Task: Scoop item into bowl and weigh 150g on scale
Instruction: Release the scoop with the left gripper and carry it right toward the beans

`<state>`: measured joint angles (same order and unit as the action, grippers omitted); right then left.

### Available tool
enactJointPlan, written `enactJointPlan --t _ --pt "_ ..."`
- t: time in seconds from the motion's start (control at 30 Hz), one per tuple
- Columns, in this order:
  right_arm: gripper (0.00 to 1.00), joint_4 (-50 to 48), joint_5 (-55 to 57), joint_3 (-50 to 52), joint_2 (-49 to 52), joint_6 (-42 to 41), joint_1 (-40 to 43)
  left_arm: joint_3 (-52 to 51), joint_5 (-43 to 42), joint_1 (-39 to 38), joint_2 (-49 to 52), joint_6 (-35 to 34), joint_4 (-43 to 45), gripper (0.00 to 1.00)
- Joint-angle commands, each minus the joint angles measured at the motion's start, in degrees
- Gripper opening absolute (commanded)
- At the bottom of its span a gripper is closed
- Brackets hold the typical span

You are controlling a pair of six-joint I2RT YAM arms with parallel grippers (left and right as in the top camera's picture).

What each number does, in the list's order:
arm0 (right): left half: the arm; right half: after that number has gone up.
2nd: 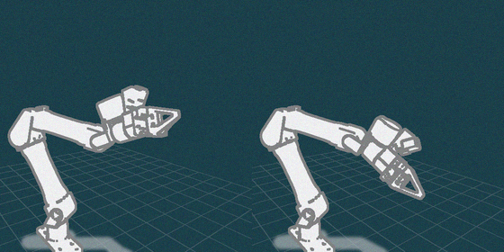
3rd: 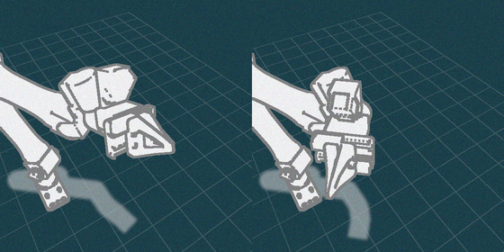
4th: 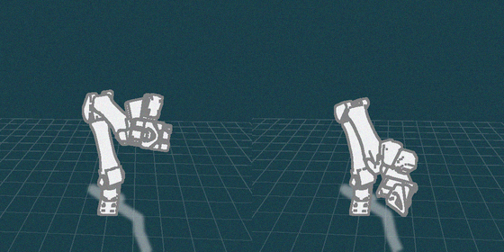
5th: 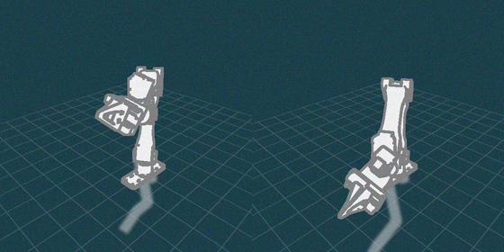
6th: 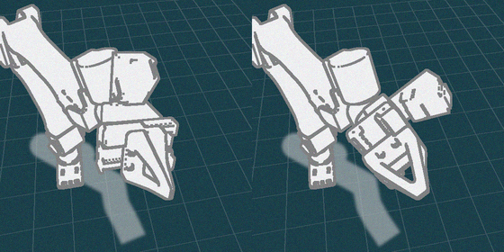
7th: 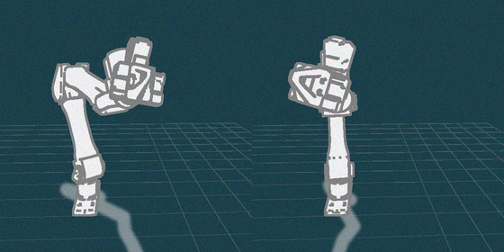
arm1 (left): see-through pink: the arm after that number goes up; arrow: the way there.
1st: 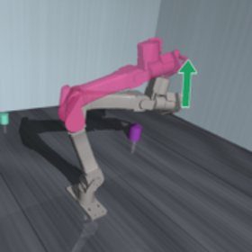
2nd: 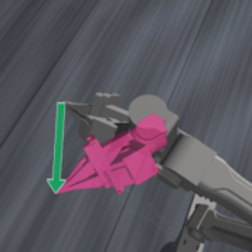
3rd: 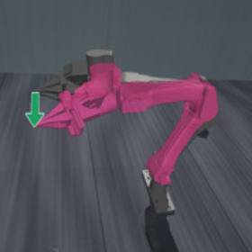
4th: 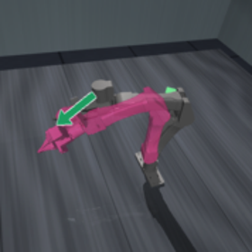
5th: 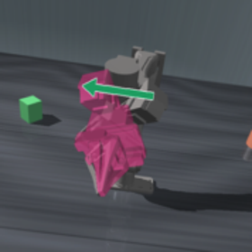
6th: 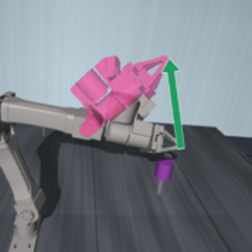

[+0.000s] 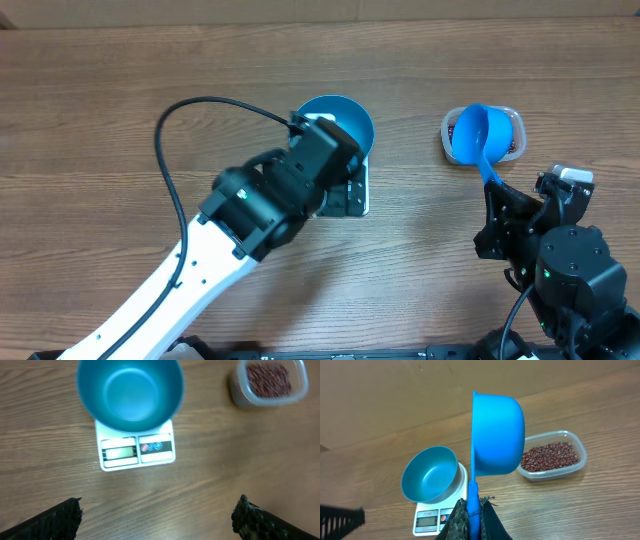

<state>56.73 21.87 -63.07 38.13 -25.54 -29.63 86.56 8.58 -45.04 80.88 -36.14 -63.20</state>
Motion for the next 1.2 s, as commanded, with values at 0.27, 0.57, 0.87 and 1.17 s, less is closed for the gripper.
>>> enactJointPlan --t 0.27,0.57,0.87,1.17 --pt "0.03 0.2 -2.8 -6.3 5.4 6.2 4.3 -2.1 -2.5 -1.3 0.0 4.2 -0.8 0.89" --pt "0.03 2.3 -27.3 -16.7 19.5 13.0 27.2 -15.8 -4.2 -1.2 2.6 -2.1 13.3 0.04" --pt "0.03 -0.9 -40.1 -19.1 31.6 17.7 38.5 -9.7 -3.5 -0.6 18.7 -3.7 13.8 0.04" --pt "0.03 -1.3 -40.2 -19.9 33.3 18.2 38.5 -5.3 6.7 -0.6 27.5 -4.6 11.3 0.04"
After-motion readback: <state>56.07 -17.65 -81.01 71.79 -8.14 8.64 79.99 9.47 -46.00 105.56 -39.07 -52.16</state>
